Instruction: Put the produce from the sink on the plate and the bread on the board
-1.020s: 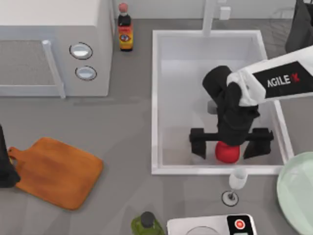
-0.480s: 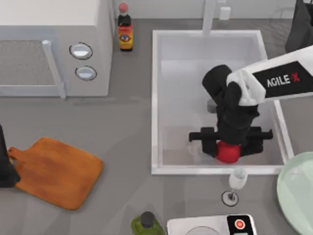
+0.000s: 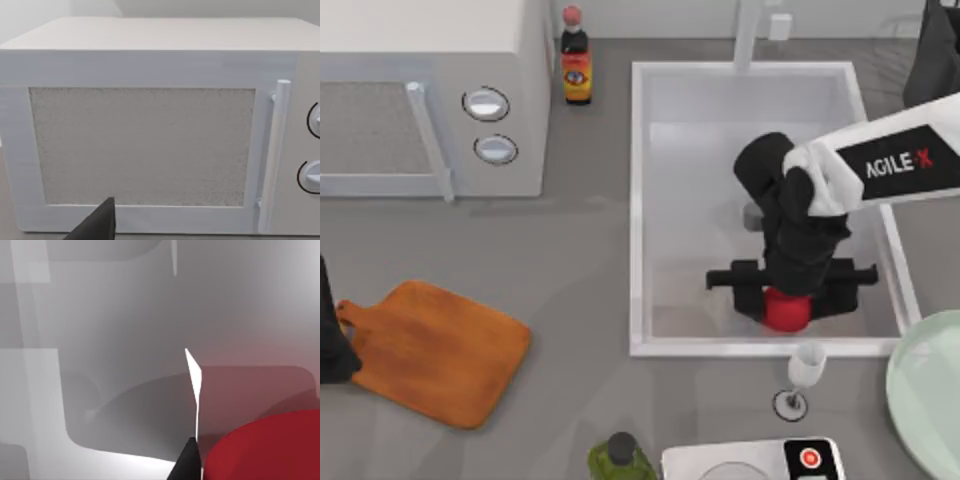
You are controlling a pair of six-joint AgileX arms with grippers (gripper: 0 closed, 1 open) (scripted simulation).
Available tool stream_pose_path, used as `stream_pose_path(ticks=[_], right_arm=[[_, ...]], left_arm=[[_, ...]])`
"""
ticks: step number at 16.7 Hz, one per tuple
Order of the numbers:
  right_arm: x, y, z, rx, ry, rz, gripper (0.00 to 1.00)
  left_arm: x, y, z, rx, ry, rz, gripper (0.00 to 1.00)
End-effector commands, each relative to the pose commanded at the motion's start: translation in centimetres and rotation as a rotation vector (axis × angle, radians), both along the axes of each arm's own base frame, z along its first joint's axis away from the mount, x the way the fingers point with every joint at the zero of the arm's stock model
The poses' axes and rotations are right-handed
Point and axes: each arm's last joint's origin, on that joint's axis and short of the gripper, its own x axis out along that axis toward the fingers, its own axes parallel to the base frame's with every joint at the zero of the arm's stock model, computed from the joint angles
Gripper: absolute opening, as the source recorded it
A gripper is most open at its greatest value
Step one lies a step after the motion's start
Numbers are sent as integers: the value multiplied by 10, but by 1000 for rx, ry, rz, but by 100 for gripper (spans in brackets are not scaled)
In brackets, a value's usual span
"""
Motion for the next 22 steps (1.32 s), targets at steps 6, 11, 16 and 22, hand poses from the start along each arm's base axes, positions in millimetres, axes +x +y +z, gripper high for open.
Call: stream_pose_path(ticks=[6,11,16,22], right_arm=[[2,1,50,-5,10,0,0],[0,0,100,0,0,0,0],[1,-1,104,5,-10,-1,0],[-13,-36,149,20,-58,-2,0]], left_arm=[[0,0,0,0,0,0,100],[0,0,0,0,0,0,100],[0,0,0,0,0,0,100],[0,0,0,0,0,0,100]])
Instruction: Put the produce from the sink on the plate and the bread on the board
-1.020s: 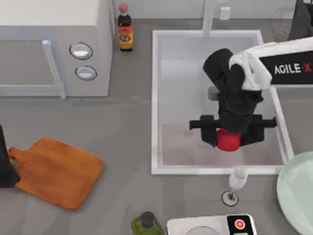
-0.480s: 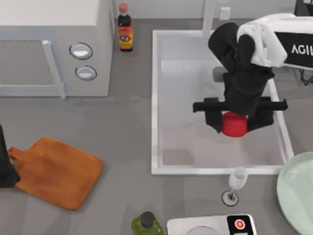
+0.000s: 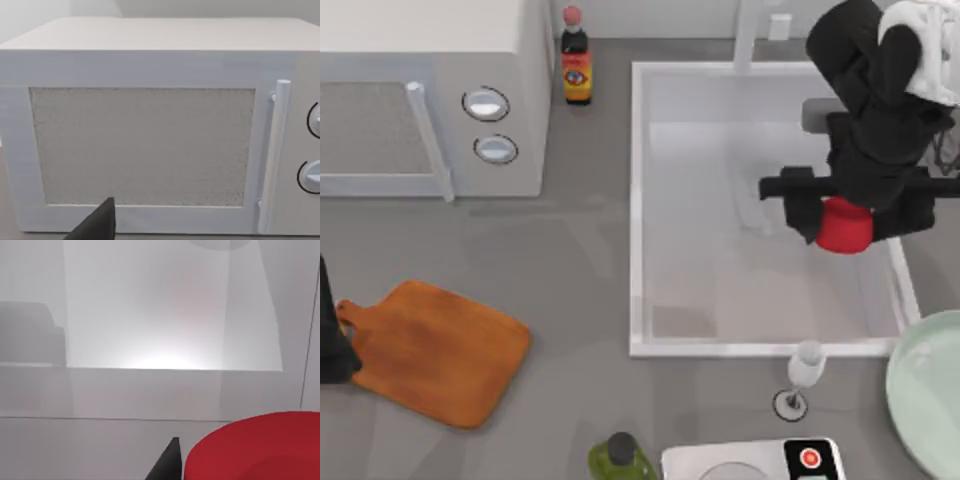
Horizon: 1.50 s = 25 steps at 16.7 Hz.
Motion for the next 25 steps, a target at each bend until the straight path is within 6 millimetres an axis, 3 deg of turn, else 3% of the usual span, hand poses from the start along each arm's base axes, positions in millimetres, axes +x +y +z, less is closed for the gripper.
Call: stream_pose_path(ticks=[6,13,17,23,25], right_arm=[[-45,-58,35,-11,19,-3,0],[-105,-107,46,-20,83,-7,0],[-125,-119,46,-20,106,-8,0],[-127,-120,46,-19,108,-8,0],[-127,-120,46,-19,108,-8,15]], left_arm=[[0,0,0,0,0,0,100],[0,0,0,0,0,0,100],[0,0,0,0,0,0,100],[0,0,0,0,0,0,100],[0,0,0,0,0,0,100]])
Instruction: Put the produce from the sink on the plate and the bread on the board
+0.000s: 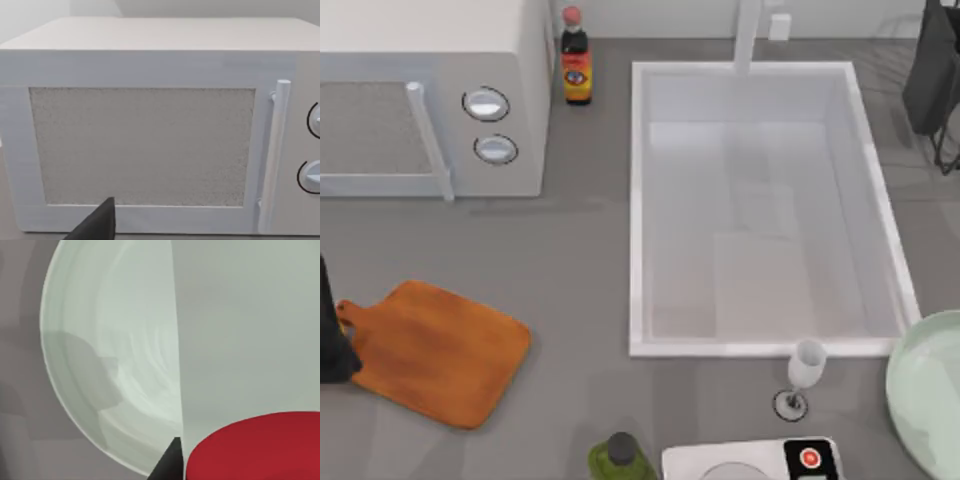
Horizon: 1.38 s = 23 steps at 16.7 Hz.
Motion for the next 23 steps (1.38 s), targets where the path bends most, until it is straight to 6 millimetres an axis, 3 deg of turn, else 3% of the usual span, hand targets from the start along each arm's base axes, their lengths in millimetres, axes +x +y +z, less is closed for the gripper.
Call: stream_pose_path(ticks=[11,23], right_arm=[[0,0,0,0,0,0,98],[-4,-1,-1,3,-29,1,100]], left_arm=[[0,0,0,0,0,0,100],[0,0,0,0,0,0,100]])
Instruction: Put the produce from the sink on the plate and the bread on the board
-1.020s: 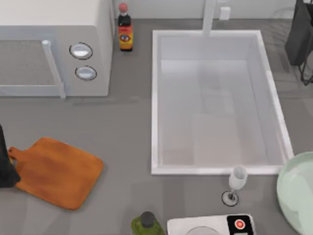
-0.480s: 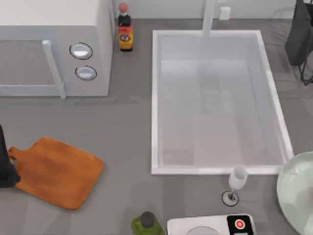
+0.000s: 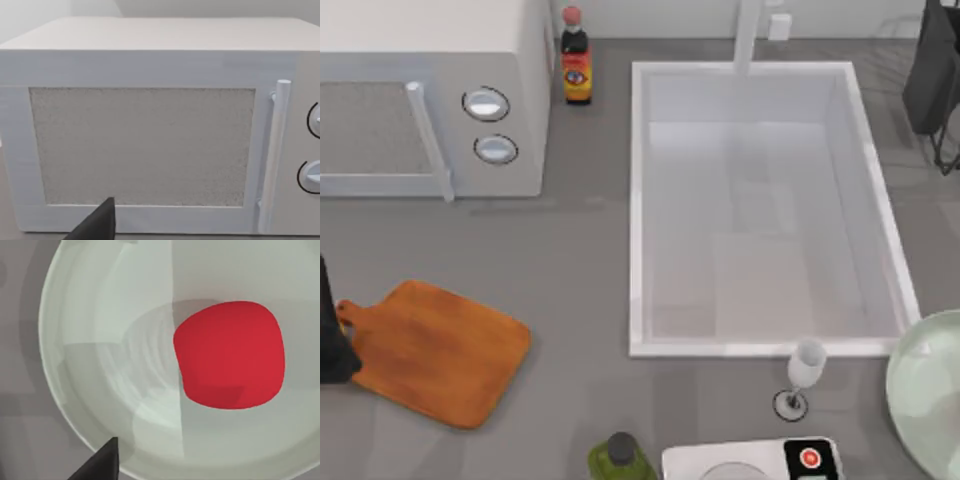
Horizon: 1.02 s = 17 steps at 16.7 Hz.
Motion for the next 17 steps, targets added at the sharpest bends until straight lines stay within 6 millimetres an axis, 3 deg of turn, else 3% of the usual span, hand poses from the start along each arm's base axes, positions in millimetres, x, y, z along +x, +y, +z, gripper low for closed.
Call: stream_pose_path(ticks=[4,9,13,17], right_arm=[[-23,-5,0,16,-192,1,100],[-72,-15,-4,36,-655,3,100],[-105,-20,-23,32,-1089,4,100],[-119,-23,-50,9,-1413,5,100]], left_arm=[[0,0,0,0,0,0,100],[0,0,0,0,0,0,100],[0,0,0,0,0,0,100],[0,0,0,0,0,0,100]])
